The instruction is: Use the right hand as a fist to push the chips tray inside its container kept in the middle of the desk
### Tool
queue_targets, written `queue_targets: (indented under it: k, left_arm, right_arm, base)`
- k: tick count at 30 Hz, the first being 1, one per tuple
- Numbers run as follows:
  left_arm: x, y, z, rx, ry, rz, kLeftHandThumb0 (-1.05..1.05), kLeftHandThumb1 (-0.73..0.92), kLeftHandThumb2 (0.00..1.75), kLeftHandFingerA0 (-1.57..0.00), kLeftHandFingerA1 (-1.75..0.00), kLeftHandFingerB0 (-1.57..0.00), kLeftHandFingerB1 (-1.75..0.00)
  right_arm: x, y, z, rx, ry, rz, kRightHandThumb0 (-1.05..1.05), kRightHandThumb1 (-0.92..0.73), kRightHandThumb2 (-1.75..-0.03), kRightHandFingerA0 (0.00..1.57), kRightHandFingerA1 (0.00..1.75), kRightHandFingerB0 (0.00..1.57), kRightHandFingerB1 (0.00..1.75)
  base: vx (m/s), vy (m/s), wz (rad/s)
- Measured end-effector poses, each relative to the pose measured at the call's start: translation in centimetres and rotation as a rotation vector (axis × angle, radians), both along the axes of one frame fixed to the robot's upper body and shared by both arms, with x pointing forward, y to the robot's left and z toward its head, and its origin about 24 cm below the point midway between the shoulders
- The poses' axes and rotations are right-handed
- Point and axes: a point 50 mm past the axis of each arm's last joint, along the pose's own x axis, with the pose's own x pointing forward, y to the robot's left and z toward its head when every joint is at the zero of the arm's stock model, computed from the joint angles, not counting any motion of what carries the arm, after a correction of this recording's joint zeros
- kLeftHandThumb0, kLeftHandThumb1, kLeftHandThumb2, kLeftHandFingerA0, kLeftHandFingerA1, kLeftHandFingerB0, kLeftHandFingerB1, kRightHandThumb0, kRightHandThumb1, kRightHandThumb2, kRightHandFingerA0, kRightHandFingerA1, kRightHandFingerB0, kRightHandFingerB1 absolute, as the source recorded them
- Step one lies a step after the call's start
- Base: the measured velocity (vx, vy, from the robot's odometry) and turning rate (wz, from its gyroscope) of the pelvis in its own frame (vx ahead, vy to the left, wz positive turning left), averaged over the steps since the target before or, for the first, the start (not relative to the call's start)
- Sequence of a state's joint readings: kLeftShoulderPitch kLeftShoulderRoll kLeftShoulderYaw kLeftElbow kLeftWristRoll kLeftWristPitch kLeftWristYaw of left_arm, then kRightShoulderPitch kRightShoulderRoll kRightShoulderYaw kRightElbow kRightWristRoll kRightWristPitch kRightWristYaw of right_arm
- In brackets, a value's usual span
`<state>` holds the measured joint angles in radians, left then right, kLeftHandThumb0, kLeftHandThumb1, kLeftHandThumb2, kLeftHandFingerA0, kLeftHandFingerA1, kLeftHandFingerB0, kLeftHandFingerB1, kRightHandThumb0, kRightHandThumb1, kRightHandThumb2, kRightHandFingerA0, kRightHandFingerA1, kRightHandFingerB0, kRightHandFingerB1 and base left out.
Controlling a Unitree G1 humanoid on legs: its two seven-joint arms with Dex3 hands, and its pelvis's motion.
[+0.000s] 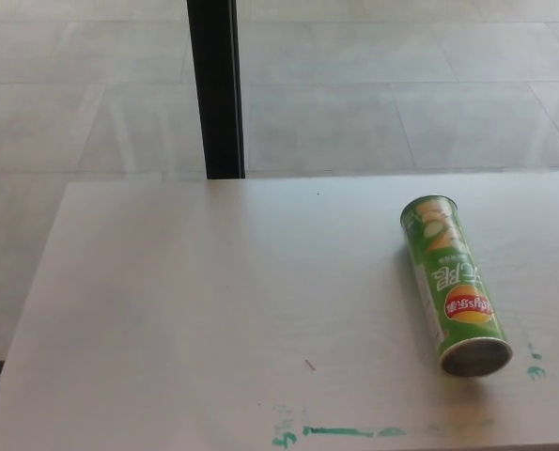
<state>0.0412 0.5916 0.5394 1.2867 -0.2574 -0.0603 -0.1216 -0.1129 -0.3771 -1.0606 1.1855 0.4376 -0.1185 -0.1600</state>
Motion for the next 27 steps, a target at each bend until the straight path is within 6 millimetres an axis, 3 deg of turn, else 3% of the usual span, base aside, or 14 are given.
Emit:
queue_targets:
  k: [2,5,6,9,10,12,13,14,15,16,18,20,24,27]
  left_arm:
    - [0.02,-0.01,-0.01,0.000,0.001,-0.002,-0.81,0.92,0.67,-0.55,-0.71,-0.44,-0.50]
    - [0.07,-0.03,-0.03,-0.002,0.000,0.000,-0.80,0.92,0.68,-0.55,-0.73,-0.44,-0.50]
    - [0.07,-0.03,-0.03,-0.002,-0.002,0.002,-0.80,0.92,0.69,-0.54,-0.73,-0.45,-0.51]
    - [0.07,-0.03,-0.03,-0.003,-0.003,0.002,-0.78,0.92,0.69,-0.55,-0.70,-0.45,-0.49]
    - [0.08,-0.03,-0.03,-0.003,-0.003,0.002,-0.78,0.91,0.67,-0.53,-0.70,-0.48,-0.51]
    - [0.14,-0.01,0.00,-0.004,-0.009,0.005,-0.80,0.92,0.69,-0.55,-0.75,-0.47,-0.52]
    - [0.18,0.00,0.02,-0.003,-0.011,0.006,-0.75,0.72,1.10,-0.55,-0.77,-0.41,-0.60]
    - [0.22,0.00,0.03,-0.003,-0.012,0.006,-0.75,0.72,1.10,-0.55,-0.77,-0.41,-0.60]
    - [0.22,0.01,0.03,-0.003,-0.013,0.007,-0.76,0.73,1.11,-0.54,-0.77,-0.42,-0.61]
    - [0.22,0.01,0.04,-0.003,-0.013,0.006,-0.80,0.92,0.70,-0.55,-0.78,-0.47,-0.52]
    - [0.23,0.01,0.04,-0.002,-0.012,0.005,-0.81,0.92,0.69,-0.54,-0.71,-0.46,-0.51]
    - [0.24,-0.01,0.02,-0.002,-0.008,0.001,-0.80,0.92,0.69,-0.54,-0.70,-0.43,-0.50]
    - [0.23,-0.01,0.02,-0.002,-0.009,0.002,-0.80,0.92,0.69,-0.53,-0.80,-0.49,-0.54]
    - [0.22,-0.01,0.02,-0.004,-0.011,0.002,-0.80,0.92,0.69,-0.54,-0.81,-0.43,-0.53]
  right_arm:
    - [0.05,0.03,-0.02,0.002,-0.003,0.000,-0.55,-0.89,-0.64,0.27,1.37,0.17,0.54]
    - [0.15,0.13,-0.09,0.007,-0.003,0.001,-0.55,-0.91,-0.62,0.25,1.34,0.13,0.56]
    - [0.17,0.16,-0.12,0.008,-0.002,0.002,-0.56,-0.88,-0.64,0.34,1.39,0.12,0.53]
    - [0.25,0.27,-0.21,0.010,0.008,0.011,-0.56,-0.89,-0.64,0.31,1.37,0.09,0.48]
    - [0.26,0.29,-0.22,0.010,0.009,0.012,-0.56,-0.89,-0.64,0.28,1.31,0.17,0.56]
    - [0.24,0.32,-0.26,0.011,0.011,0.015,-0.56,-0.88,-0.63,0.28,1.33,0.18,0.50]
    - [0.25,0.33,-0.26,0.012,0.009,0.014,-0.57,-0.87,-0.64,0.25,1.26,0.11,0.48]
    - [0.26,0.32,-0.26,0.013,0.006,0.011,-0.57,-0.87,-0.64,0.25,1.26,0.11,0.48]
    - [0.26,0.32,-0.26,0.014,0.002,0.008,-0.63,-0.73,-0.97,0.36,0.96,0.05,0.51]
    - [0.28,0.33,-0.25,0.014,-0.001,0.007,-0.57,-0.89,-0.63,0.25,1.31,0.10,0.60]
    - [0.32,0.33,-0.24,0.013,-0.003,0.007,-0.57,-0.90,-0.63,0.26,1.36,0.14,0.57]
    - [0.36,0.33,-0.22,0.012,-0.008,0.006,-0.56,-0.89,-0.66,0.24,1.30,0.05,0.37]
    - [0.45,0.37,-0.23,0.012,-0.009,0.012,-0.56,-0.89,-0.65,0.28,1.27,0.11,0.52]
    - [0.51,0.37,-0.19,0.004,-0.002,0.028,-0.57,-0.87,-0.66,0.28,1.20,0.15,0.52]
  base:
    - [0.00,0.000,0.00]
    - [0.00,0.000,0.00]
    - [0.00,0.000,0.00]
    - [0.00,0.000,0.00]
    - [0.00,0.000,0.00]
    - [0.00,0.000,0.00]
    - [0.00,0.000,0.00]
    - [0.00,0.000,0.00]
    - [0.00,0.000,0.00]
    - [0.00,0.000,0.00]
    - [0.00,0.000,0.00]
    - [0.00,0.000,0.00]
    - [0.00,0.000,0.00]
    - [0.00,0.000,0.00]
